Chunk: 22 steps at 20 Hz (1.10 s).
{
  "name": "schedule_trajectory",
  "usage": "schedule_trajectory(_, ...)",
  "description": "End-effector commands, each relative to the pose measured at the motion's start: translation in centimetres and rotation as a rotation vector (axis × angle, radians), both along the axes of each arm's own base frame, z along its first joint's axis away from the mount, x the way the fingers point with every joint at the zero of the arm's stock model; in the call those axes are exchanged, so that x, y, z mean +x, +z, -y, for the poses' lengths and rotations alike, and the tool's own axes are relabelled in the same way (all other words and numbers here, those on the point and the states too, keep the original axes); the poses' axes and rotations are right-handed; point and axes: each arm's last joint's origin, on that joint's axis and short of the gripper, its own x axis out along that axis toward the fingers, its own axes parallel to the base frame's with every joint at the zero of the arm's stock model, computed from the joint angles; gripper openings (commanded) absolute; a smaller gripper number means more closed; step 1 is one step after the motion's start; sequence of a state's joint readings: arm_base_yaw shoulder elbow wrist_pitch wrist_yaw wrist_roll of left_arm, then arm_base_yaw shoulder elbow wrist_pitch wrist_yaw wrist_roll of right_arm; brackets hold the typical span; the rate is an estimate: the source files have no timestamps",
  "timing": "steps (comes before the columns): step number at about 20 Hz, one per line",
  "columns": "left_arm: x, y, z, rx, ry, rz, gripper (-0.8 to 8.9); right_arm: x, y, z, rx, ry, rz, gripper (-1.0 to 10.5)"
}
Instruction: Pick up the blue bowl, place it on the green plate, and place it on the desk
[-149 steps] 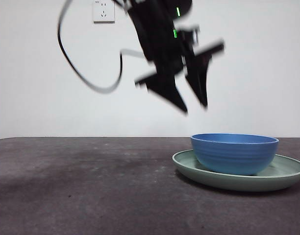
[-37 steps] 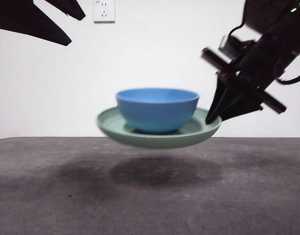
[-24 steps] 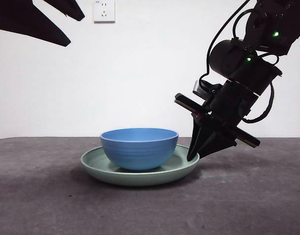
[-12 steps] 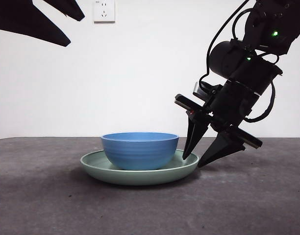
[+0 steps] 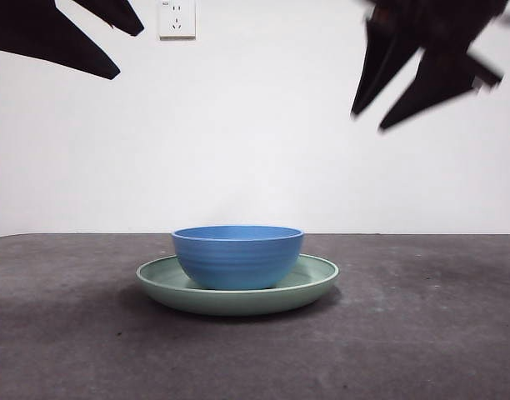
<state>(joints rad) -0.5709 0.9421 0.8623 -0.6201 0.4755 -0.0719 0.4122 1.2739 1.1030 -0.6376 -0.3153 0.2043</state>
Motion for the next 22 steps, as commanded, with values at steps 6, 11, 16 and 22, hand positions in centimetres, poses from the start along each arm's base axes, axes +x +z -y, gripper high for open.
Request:
schedule_trajectory(6, 0.1, 0.2, 0.2, -0.006, -0.013, 0.013, 2.19, -7.5, 1.7, 1.4, 0.017, 0.134, 0.128, 1.9)
schedule_trajectory(11, 0.1, 0.2, 0.2, -0.006, -0.013, 0.014, 2.19, -11.1, -1.3, 2.1, 0.08, 0.24, 0.118, 1.9)
schedule_trajectory(16, 0.1, 0.2, 0.2, -0.006, -0.013, 0.013, 2.19, -11.7, -1.8, 2.5, 0.09, 0.24, 0.128, 1.9)
schedule_trajectory(22, 0.1, 0.2, 0.2, -0.006, -0.013, 0.013, 2.19, -11.7, -1.8, 2.4, 0.089, 0.24, 0.127, 1.9)
